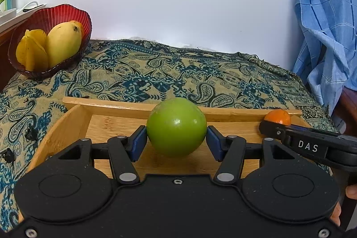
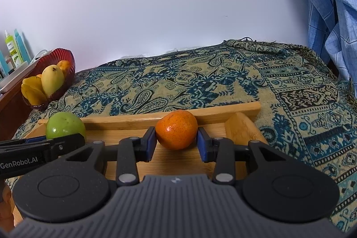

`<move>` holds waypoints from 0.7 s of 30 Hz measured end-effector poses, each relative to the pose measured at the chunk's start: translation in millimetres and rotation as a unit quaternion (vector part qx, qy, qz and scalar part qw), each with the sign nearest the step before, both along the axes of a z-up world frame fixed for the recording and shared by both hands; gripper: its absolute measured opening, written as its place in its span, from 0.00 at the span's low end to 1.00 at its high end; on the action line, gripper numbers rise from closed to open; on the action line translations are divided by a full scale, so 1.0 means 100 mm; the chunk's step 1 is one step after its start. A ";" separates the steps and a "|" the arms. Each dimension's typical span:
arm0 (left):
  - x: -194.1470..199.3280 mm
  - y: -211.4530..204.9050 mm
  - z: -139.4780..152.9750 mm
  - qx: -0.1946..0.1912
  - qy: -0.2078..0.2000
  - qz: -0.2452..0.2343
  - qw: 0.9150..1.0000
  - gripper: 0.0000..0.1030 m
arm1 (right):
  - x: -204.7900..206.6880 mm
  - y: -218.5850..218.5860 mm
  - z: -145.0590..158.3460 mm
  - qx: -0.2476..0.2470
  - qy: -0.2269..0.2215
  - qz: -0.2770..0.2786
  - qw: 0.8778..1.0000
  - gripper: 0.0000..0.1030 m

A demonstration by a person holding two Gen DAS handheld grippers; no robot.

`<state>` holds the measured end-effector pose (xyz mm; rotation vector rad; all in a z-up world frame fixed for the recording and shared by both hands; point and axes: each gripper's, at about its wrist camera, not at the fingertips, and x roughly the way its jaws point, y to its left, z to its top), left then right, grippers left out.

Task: Organize fruits
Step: 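Lift green fruit with left gripper while right gripper carries mandarin over tray, then lower both fruits onto the tray and open both grippers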

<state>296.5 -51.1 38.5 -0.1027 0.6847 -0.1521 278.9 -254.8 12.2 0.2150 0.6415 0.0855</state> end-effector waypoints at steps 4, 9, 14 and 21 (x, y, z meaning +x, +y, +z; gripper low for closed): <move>0.01 0.00 0.00 0.003 -0.001 -0.001 1.000 0.54 | 0.00 0.00 0.00 -0.002 0.001 0.001 1.000 0.42; 0.01 0.00 0.00 0.004 -0.002 0.001 1.000 0.57 | 0.00 -0.01 0.00 0.001 0.002 0.002 1.000 0.44; 0.00 -0.01 -0.01 0.016 -0.006 -0.002 1.000 0.59 | 0.00 -0.02 0.01 0.003 0.003 0.003 1.000 0.44; 0.01 -0.02 -0.04 0.031 0.000 0.003 1.000 0.63 | -0.01 -0.02 0.01 0.005 0.003 0.002 1.000 0.44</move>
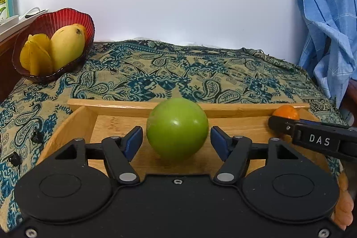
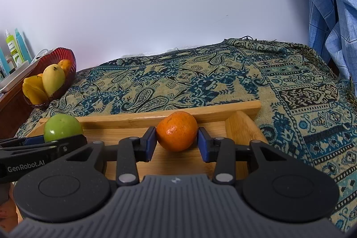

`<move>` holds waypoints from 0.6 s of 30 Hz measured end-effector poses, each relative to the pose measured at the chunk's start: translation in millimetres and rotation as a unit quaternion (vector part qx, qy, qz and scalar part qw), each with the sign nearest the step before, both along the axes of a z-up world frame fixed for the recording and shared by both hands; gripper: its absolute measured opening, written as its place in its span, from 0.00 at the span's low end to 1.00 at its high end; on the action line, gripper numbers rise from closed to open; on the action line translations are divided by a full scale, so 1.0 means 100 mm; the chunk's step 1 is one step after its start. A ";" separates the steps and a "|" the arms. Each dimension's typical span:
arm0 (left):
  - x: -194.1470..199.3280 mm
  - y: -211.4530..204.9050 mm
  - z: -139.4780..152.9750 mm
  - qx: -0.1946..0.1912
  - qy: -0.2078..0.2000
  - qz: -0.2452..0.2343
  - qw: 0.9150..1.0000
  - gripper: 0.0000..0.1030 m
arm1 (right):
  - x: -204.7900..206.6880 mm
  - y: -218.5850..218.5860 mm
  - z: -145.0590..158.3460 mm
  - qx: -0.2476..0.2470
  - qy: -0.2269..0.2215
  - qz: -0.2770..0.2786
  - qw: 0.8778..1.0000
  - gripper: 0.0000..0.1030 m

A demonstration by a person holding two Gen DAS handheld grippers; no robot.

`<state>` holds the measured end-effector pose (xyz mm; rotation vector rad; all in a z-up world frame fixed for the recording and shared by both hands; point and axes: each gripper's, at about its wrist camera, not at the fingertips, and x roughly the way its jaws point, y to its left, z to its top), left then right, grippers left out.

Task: Organize fruits
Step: 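Lower both fruits onto the tray and open both grippers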

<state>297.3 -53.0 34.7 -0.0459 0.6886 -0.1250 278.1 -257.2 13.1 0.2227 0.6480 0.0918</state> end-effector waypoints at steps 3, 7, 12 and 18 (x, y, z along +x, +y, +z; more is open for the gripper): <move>-0.01 0.00 -0.01 0.008 0.002 0.002 1.000 0.67 | 0.00 0.00 0.00 0.000 0.000 0.001 1.000 0.46; 0.01 0.04 -0.04 0.008 0.012 0.013 1.000 0.68 | -0.02 0.00 0.00 -0.001 0.002 0.003 1.000 0.52; -0.02 0.07 -0.05 0.012 0.012 0.014 1.000 0.74 | -0.04 -0.01 0.01 -0.001 0.004 0.004 1.000 0.59; -0.09 0.04 -0.01 0.023 0.006 0.007 1.000 0.84 | -0.08 0.02 0.04 -0.001 0.008 0.011 1.000 0.66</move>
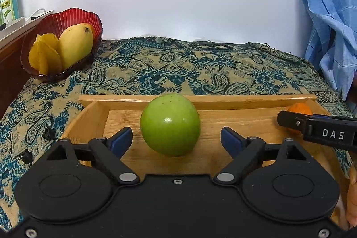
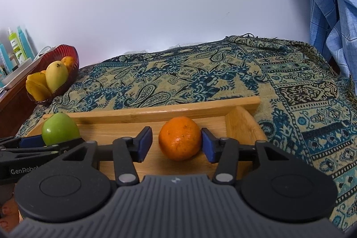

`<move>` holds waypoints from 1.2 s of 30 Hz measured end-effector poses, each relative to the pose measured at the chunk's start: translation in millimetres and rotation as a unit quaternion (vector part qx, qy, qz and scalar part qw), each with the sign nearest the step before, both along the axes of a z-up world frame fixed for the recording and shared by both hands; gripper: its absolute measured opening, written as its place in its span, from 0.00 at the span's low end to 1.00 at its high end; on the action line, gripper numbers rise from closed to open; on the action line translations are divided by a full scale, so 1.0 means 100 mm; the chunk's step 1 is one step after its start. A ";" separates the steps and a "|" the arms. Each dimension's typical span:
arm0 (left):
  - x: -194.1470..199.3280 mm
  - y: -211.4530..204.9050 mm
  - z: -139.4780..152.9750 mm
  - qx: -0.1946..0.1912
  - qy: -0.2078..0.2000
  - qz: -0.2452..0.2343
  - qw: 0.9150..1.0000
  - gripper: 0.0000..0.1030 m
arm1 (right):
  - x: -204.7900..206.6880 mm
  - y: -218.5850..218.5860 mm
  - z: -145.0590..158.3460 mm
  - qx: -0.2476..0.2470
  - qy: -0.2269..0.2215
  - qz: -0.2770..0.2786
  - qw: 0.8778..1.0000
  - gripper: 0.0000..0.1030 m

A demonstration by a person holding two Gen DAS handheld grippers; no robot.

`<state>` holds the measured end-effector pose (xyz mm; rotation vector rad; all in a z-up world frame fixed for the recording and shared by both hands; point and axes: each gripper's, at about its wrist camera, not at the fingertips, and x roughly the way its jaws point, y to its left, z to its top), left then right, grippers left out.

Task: Organize fruits
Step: 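Lower both fruits onto the tray and open both grippers, then move both tools back toward the remaining fruits on the towel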

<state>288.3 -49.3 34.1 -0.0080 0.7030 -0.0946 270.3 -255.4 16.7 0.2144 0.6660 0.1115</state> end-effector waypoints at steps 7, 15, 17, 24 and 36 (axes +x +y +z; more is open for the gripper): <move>-0.18 0.00 0.03 0.013 0.001 -0.001 1.000 0.91 | -0.10 0.06 0.04 -0.017 -0.003 0.000 1.000 0.81; -0.51 0.05 0.12 0.017 -0.004 -0.004 1.000 0.93 | -0.33 0.05 0.10 0.009 -0.012 -0.003 1.000 0.86; -0.60 0.08 0.14 0.014 -0.003 -0.004 1.000 0.93 | -0.43 0.05 0.12 0.010 -0.020 -0.004 1.000 0.87; -0.98 0.09 0.19 0.016 -0.002 -0.014 1.000 0.93 | -0.82 0.04 0.22 0.000 -0.059 -0.012 0.998 0.89; -1.62 0.14 0.21 -0.011 -0.009 -0.031 0.999 0.94 | -1.67 -0.02 0.11 -0.006 -0.127 -0.036 0.991 0.92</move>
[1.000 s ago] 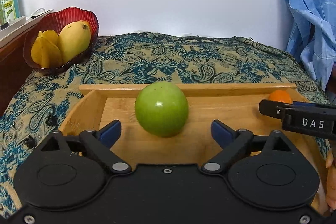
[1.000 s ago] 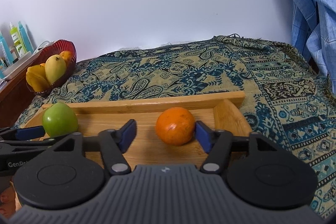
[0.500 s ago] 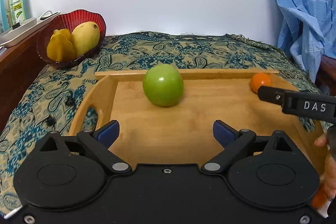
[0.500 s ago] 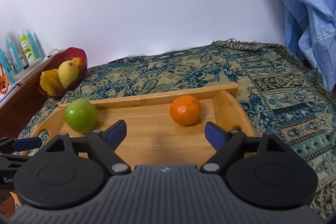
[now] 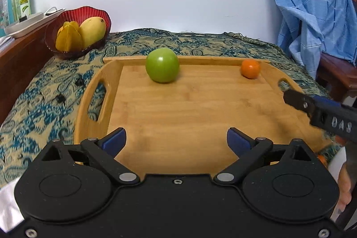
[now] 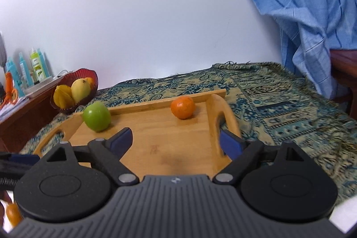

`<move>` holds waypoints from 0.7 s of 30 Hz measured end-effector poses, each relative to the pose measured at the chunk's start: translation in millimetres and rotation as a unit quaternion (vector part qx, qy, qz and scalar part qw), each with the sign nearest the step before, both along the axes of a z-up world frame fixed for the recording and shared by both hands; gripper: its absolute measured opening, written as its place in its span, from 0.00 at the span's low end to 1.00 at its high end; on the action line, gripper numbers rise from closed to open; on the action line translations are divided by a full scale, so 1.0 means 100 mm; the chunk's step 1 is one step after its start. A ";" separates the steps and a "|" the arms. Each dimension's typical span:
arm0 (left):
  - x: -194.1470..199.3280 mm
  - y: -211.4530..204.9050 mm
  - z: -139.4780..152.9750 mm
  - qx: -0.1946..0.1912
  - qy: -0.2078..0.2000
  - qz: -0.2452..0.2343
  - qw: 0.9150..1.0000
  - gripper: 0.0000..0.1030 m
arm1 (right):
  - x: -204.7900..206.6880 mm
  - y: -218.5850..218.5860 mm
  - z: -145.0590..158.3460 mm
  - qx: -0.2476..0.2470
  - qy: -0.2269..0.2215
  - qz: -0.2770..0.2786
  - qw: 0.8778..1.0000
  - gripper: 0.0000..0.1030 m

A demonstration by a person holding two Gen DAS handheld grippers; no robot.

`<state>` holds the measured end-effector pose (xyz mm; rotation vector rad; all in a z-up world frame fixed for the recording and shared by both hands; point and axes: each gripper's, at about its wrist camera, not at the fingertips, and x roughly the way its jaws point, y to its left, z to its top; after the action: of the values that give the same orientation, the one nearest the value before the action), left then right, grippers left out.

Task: Organize fruits
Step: 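Move both tools back toward the remaining fruits on the towel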

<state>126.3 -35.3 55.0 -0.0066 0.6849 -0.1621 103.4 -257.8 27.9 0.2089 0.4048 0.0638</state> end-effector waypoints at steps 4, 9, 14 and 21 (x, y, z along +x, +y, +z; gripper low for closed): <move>-0.19 0.03 0.02 -0.007 -0.008 -0.004 1.000 0.99 | -0.32 0.04 -0.07 -0.012 -0.012 -0.001 1.000 0.94; -0.46 0.05 0.05 -0.018 -0.025 -0.013 0.999 1.00 | -0.66 0.13 -0.10 -0.033 -0.026 0.002 0.999 0.95; -0.70 0.06 0.04 -0.022 -0.034 -0.019 0.999 1.00 | -0.90 0.25 -0.12 -0.058 -0.037 0.003 0.998 0.95; -0.96 0.13 -0.08 -0.022 -0.030 -0.019 0.999 1.00 | -1.11 0.34 -0.16 -0.060 -0.034 0.009 0.998 0.95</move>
<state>29.9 -22.5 46.9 -0.0302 0.6225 -0.2129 -7.6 -224.2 11.4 0.0837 0.3415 0.0644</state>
